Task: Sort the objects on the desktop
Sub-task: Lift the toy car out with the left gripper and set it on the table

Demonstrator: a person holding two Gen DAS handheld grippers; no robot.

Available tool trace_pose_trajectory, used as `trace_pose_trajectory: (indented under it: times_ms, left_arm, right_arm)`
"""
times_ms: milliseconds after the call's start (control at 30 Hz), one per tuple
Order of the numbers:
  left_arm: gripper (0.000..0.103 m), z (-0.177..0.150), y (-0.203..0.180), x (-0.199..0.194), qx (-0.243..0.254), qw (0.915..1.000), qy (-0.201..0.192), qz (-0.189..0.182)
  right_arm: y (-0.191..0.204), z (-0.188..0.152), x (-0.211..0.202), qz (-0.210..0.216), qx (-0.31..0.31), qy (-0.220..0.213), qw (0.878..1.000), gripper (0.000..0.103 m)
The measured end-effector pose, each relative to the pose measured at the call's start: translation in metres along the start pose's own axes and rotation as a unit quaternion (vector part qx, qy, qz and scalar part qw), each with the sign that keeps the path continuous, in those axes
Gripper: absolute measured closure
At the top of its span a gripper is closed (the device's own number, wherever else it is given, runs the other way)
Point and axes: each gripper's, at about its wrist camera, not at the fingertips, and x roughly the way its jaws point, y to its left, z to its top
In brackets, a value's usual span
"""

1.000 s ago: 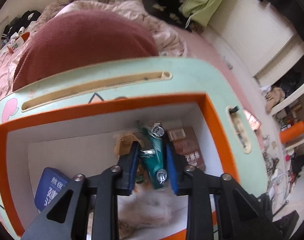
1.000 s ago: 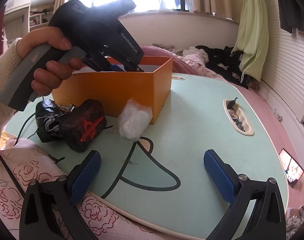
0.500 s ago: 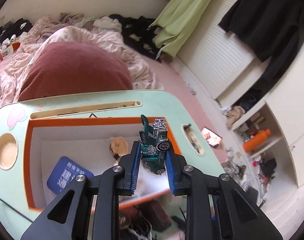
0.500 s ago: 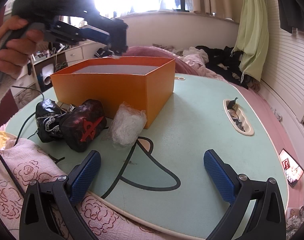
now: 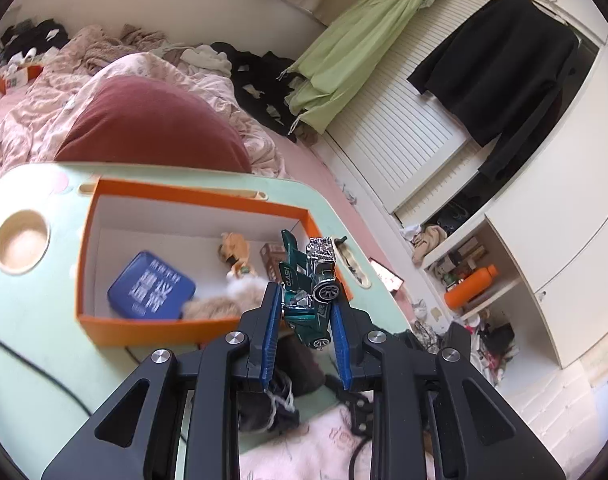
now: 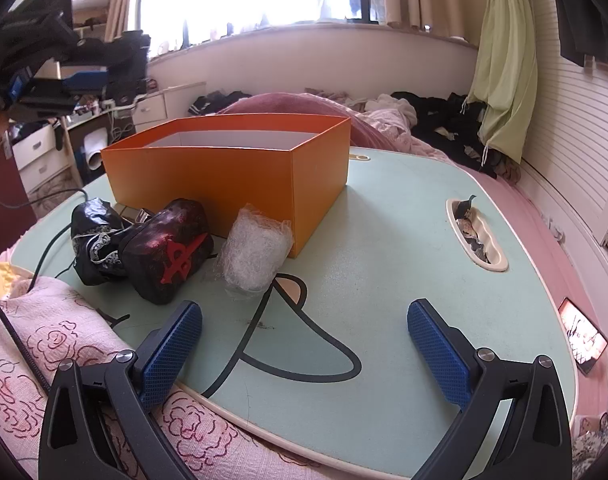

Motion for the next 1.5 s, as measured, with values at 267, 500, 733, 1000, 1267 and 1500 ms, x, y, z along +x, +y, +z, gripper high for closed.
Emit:
trace_pose_trajectory:
  times_ms: [267, 500, 733, 1000, 1267, 1500]
  left_arm:
    - [0.078, -0.044, 0.037, -0.025, -0.028, 0.9991, -0.006, 0.033]
    - [0.078, -0.073, 0.063, -0.006, -0.034, 0.9956, 0.032, 0.081]
    - [0.062, -0.076, 0.079, 0.019, -0.078, 0.9949, 0.031, 0.056]
    - [0.034, -0.081, 0.064, -0.027, -0.017, 0.989, -0.03, 0.144]
    - [0.028, -0.113, 0.044, -0.018, 0.091, 0.9783, 0.029, 0.184]
    - [0.019, -0.127, 0.027, 0.012, 0.162, 0.9544, 0.03, 0.249]
  right_arm:
    - [0.0, 0.0, 0.0, 0.0, 0.0, 0.0, 1.0, 0.0]
    - [0.0, 0.0, 0.0, 0.0, 0.0, 0.0, 1.0, 0.0]
    - [0.0, 0.0, 0.0, 0.0, 0.0, 0.0, 1.0, 0.0]
    - [0.0, -0.001, -0.001, 0.0, 0.001, -0.001, 1.0, 0.0]
    - [0.0, -0.001, -0.001, 0.0, 0.001, -0.001, 1.0, 0.0]
    - [-0.001, -0.001, -0.001, 0.001, 0.001, -0.001, 1.0, 0.0]
